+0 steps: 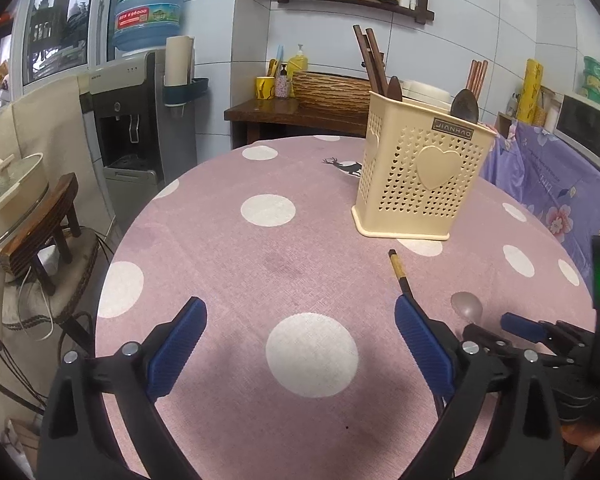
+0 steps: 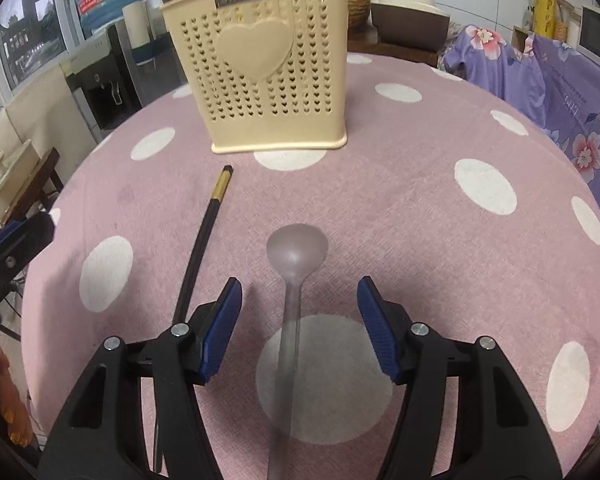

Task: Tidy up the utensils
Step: 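Close the right tool on a clear plastic spoon while the left tool grasps a black gold-tipped chopstick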

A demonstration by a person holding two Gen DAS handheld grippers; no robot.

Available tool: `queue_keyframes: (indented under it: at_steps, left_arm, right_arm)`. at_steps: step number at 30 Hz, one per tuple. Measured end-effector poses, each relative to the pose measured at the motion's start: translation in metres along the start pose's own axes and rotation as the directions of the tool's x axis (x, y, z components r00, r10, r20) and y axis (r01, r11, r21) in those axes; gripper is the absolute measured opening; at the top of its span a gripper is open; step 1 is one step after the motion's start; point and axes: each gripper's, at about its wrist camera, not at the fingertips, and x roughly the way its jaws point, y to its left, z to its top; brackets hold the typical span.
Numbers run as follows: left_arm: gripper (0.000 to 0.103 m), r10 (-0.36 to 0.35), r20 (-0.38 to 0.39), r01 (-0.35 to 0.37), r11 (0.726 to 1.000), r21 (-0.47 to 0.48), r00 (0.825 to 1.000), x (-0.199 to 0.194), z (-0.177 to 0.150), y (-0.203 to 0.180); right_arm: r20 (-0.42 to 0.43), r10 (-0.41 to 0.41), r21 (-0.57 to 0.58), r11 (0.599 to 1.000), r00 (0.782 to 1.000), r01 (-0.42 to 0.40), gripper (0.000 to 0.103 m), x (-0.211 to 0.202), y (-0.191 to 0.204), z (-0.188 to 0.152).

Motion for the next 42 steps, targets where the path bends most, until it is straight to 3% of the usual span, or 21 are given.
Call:
queue_keyframes:
  at_steps: [6,13,16,22,27,33,39,42]
  left_arm:
    - [0.096,-0.008,-0.01,0.008,1.0,0.004,1.0,0.003,-0.003,-0.001]
    - [0.096,-0.011,-0.002,0.011,1.0,0.002,1.0,0.001,-0.003,0.0]
    - [0.096,-0.011,-0.004,0.011,1.0,0.003,1.0,0.001,-0.004,-0.001]
    - [0.096,-0.018,-0.001,0.018,1.0,0.001,1.0,0.0,-0.003,-0.002]
    - [0.096,-0.024,-0.008,0.024,1.0,0.014,1.0,0.001,-0.004,-0.006]
    - [0.096,-0.043,-0.014,0.044,0.999,0.019,0.999,0.003,-0.004,-0.013]
    - [0.094,-0.077,-0.044,0.079,0.996,0.038,0.996,0.01,-0.004,-0.027]
    - [0.088,-0.09,-0.059,0.093,0.994,0.053,0.994,0.014,-0.004,-0.034]
  right_arm:
    - [-0.018,-0.046,-0.02,0.999,0.999,0.046,0.056,0.01,0.005,0.008]
    - [-0.038,-0.073,-0.036,0.997,0.997,0.072,0.046,0.021,0.014,0.022]
    - [-0.037,-0.073,-0.038,0.997,0.997,0.072,0.037,0.024,0.017,0.028]
    - [-0.018,-0.031,-0.021,0.999,0.999,0.031,0.037,0.022,0.012,0.027]
    - [0.101,0.033,0.0,0.999,0.994,-0.034,0.037,-0.014,0.001,0.029]
    - [0.237,0.112,0.022,0.992,0.965,-0.121,0.037,-0.074,-0.02,0.024]
    - [0.307,0.156,0.011,0.986,0.939,-0.167,0.037,-0.11,-0.028,0.008]
    - [0.33,0.167,0.019,0.983,0.929,-0.183,0.037,-0.116,-0.033,0.004]
